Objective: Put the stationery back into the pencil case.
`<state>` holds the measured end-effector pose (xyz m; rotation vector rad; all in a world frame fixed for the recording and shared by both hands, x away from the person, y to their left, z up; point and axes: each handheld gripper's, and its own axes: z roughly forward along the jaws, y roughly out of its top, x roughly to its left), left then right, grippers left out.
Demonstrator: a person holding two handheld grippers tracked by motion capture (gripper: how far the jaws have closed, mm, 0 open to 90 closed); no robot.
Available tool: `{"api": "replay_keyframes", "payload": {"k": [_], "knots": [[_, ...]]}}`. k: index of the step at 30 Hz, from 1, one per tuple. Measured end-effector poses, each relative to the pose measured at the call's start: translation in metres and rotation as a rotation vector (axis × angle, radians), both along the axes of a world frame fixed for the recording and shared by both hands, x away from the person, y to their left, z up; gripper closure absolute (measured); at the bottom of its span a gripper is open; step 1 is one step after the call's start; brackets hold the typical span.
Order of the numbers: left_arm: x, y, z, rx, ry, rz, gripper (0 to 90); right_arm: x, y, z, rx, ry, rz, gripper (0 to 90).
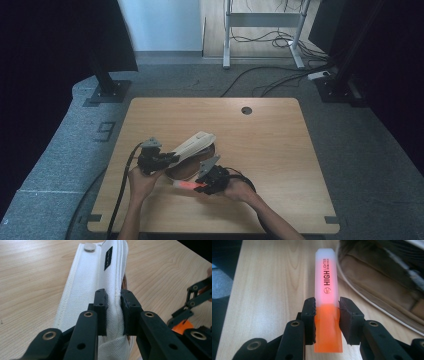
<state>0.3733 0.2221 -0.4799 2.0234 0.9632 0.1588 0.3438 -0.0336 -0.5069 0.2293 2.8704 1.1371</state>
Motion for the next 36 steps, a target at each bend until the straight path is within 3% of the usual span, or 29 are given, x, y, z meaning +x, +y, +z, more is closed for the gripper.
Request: {"api": "replay_keyframes", "payload": {"k": [16,36], "knots": [[0.0,0.0,0.001,-0.002,-0.002,0.0,76.5,0.027,-0.012,0.005,-0.01,-0.019,-0.131,65.7],[-0.001,-0.001,0.001,0.0,-0.004,0.003,76.4,0.053,0.02,-0.009,-0.039,-0.042,-0.169,65.6]]}}
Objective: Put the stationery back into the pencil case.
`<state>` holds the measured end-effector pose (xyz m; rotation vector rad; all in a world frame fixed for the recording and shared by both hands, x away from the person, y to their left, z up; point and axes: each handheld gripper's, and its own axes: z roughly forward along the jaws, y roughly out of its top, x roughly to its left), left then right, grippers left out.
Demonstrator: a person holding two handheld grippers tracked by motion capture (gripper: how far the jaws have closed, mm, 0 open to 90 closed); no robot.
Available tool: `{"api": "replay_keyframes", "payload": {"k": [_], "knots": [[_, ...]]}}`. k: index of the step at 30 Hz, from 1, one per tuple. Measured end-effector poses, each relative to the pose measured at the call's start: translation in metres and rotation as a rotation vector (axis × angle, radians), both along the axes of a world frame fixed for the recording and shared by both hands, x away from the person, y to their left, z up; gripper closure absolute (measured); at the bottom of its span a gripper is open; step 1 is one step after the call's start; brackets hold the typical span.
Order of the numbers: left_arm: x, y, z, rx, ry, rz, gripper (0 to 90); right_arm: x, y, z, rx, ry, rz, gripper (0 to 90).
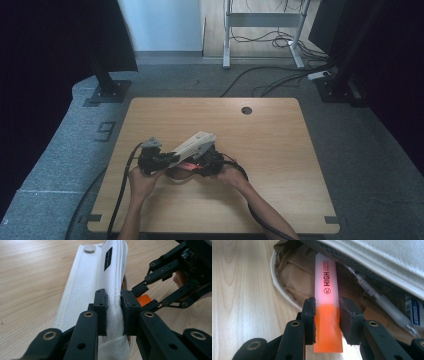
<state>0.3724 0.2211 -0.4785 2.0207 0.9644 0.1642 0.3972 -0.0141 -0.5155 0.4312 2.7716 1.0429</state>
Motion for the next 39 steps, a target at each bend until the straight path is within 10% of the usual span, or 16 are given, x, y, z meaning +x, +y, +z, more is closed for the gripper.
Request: {"api": "replay_keyframes", "payload": {"k": [25,39], "knots": [[0.0,0.0,0.0,0.013,0.0,0.007,76.3,0.018,0.027,-0.012,0.009,-0.013,-0.009,64.5],[0.0,0.0,-0.001,0.012,0.001,-0.002,76.0,0.017,0.007,0.003,0.037,0.003,-0.053,55.7]]}}
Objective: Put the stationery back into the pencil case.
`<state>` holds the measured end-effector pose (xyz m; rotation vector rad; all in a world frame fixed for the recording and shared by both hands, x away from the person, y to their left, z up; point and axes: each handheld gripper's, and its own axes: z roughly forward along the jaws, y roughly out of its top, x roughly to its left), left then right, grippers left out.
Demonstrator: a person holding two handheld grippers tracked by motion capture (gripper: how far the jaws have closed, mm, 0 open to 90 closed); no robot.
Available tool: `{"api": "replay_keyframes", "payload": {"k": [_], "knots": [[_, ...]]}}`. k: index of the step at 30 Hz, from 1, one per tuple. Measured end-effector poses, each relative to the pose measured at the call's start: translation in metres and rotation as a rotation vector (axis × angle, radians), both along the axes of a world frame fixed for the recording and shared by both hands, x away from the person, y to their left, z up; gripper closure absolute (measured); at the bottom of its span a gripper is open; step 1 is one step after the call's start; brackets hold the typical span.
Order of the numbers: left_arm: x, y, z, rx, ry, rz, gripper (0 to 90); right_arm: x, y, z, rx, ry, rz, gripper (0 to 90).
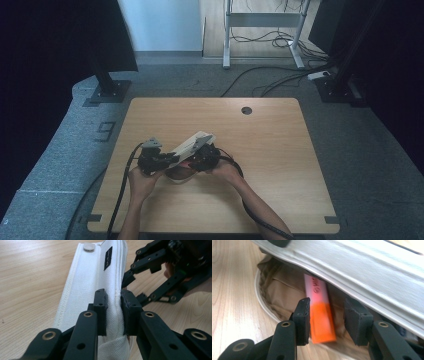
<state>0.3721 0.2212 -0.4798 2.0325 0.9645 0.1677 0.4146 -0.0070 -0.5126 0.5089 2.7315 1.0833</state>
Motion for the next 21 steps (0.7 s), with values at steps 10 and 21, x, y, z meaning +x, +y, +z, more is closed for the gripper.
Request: {"api": "replay_keyframes", "payload": {"k": [10,21], "knots": [[-0.002,-0.003,-0.002,0.0,0.011,-0.013,73.6,0.011,-0.027,0.007,0.018,-0.013,-0.124,70.9],[-0.005,-0.011,-0.007,0.008,0.032,-0.052,69.2,0.013,-0.037,0.006,0.018,-0.023,-0.164,68.8]]}}
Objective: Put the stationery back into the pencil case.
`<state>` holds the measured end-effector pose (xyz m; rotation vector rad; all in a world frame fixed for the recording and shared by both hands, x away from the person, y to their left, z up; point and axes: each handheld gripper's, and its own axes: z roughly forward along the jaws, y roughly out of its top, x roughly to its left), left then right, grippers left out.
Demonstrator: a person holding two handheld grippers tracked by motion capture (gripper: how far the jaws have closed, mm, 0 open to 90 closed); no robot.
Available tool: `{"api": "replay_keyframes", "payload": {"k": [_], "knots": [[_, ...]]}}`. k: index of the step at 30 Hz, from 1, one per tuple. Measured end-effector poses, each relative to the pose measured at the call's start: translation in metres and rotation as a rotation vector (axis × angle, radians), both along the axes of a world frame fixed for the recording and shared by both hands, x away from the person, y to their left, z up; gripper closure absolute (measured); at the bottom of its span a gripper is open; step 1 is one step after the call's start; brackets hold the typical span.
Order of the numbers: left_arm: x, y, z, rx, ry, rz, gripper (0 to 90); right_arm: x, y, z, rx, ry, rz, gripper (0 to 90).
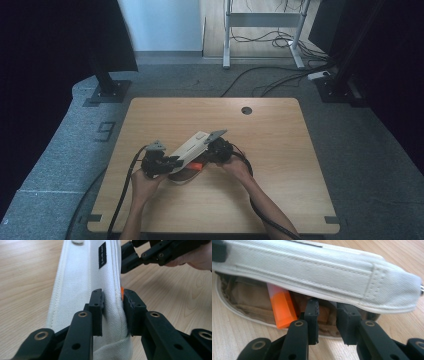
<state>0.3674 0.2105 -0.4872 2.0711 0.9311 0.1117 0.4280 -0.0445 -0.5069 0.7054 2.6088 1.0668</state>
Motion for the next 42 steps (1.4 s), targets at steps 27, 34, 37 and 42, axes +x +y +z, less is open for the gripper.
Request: {"api": "replay_keyframes", "payload": {"k": [27,34,37,42], "knots": [[-0.005,-0.02,-0.017,0.046,0.021,-0.099,55.7,-0.013,-0.029,-0.007,0.023,0.008,-0.042,58.7],[-0.007,-0.022,-0.018,0.051,0.011,-0.104,50.9,-0.015,-0.035,-0.007,0.022,0.01,-0.045,52.7],[-0.008,-0.022,-0.018,0.05,-0.001,-0.11,48.1,-0.016,-0.036,-0.006,0.018,0.013,-0.041,45.6],[-0.008,-0.021,-0.015,0.041,-0.006,-0.1,40.4,-0.019,-0.04,-0.003,0.028,0.019,-0.039,34.4]]}}
